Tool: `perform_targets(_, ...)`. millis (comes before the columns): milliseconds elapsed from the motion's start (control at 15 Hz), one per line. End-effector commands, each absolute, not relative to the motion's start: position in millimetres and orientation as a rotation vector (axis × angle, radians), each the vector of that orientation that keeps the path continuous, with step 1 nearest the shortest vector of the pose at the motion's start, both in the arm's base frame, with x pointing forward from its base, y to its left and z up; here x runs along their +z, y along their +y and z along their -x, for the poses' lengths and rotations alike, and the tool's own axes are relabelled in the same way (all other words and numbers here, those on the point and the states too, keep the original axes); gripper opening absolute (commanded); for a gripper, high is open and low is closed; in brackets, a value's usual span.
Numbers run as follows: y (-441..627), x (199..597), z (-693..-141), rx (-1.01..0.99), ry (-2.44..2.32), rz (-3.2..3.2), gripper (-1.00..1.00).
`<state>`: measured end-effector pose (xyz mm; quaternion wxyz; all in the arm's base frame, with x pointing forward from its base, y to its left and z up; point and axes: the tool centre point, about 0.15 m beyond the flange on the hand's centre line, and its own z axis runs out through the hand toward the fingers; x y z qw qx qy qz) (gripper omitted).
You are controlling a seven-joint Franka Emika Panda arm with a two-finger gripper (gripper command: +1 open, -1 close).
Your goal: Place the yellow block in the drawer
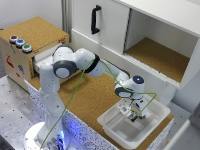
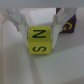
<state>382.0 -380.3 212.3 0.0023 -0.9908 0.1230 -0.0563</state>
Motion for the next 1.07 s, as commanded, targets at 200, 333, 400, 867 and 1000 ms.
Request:
perform_targets(200,-352.7,301.9,-398.1,-0.366,0.252,2.973,-1.0)
perform_targets(333,-329.6,341.2,-401.7,-0.451,0.153,2.957,-1.0)
perform_targets(400,-316.5,359.8,-403.0,-0.49,0.102,2.945,-1.0)
perform_targets(867,-177.9,400.1,-431.2,-0.363,-0.511,2.809,-1.0)
perform_targets(1000,-129.6,408.9,-430.6,-0.33,-0.697,2.748,-1.0)
